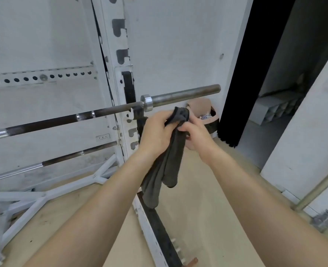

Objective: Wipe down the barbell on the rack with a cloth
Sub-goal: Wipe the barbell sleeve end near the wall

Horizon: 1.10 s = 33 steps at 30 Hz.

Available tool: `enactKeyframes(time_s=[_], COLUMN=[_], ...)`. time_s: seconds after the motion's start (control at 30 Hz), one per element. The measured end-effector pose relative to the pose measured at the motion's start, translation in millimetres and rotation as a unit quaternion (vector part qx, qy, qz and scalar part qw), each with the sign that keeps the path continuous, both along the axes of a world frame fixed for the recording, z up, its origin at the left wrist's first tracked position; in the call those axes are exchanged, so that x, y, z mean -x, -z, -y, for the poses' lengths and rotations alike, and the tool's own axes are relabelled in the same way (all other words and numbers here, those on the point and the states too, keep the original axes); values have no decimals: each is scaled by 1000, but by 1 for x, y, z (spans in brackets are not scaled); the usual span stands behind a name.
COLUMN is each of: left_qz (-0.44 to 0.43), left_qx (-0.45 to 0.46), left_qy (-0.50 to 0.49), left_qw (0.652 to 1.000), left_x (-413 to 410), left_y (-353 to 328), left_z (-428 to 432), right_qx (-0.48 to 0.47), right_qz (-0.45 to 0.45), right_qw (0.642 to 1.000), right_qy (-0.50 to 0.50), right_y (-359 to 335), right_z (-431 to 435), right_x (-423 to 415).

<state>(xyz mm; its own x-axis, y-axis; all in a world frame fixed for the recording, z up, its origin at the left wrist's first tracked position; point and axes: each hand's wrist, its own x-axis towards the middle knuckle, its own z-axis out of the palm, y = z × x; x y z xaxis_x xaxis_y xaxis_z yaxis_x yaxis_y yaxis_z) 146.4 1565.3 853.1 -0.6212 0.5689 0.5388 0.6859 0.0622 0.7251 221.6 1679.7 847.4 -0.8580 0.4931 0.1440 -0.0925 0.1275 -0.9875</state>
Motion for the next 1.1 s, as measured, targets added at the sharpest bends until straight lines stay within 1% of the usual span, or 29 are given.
enactKeyframes(time_s=[0.07,0.17,0.23,0.27,0.37,0.43,0.53,0.6,0.63,0.7,0.77,0.83,0.9,0.97,1.03,1.1], left_qz=[7,74,102,111,147,187,230,237,235,241,265,302,330,324,316,312], left_qx=[-10,-47,-53,-56,-87,-89,-68,-46,-23,55,144,185,199,198,159,104], left_qy=[-6,-49,-70,-74,-85,-96,-98,-105,-110,-112,-114,-139,-182,-225,-259,-282], left_qw=[1000,995,991,990,982,974,966,965,966,962,947,925,905,897,899,901], left_x=[-12,-29,-45,-53,-82,-101,-122,-131,-135,-141,-142,-136,-124,-104,-83,-61], left_y=[-6,-4,4,10,34,55,86,104,114,139,164,180,183,176,158,126], left_z=[-23,-60,-88,-104,-150,-177,-206,-222,-229,-239,-246,-250,-254,-252,-244,-236], right_qx=[-6,-20,-19,1,109,114,90,109,125,163,193,210,227,245,250,220], right_qz=[9,-1,-10,-17,-32,-47,-48,-57,-63,-82,-100,-106,-109,-118,-125,-137], right_qw=[1000,1000,1000,1000,992,992,993,990,988,981,975,971,967,962,960,966], right_qy=[6,11,-1,-17,-47,-39,-64,-68,-68,-59,-48,-37,-28,-19,-16,-22], right_y=[-3,-4,-1,0,-14,-31,-51,-59,-63,-71,-76,-77,-78,-77,-76,-75], right_z=[-33,-85,-115,-129,-168,-195,-226,-244,-252,-267,-281,-293,-301,-311,-324,-339], right_x=[-12,-32,-43,-47,-59,-64,-69,-72,-75,-76,-74,-68,-64,-62,-56,-46])
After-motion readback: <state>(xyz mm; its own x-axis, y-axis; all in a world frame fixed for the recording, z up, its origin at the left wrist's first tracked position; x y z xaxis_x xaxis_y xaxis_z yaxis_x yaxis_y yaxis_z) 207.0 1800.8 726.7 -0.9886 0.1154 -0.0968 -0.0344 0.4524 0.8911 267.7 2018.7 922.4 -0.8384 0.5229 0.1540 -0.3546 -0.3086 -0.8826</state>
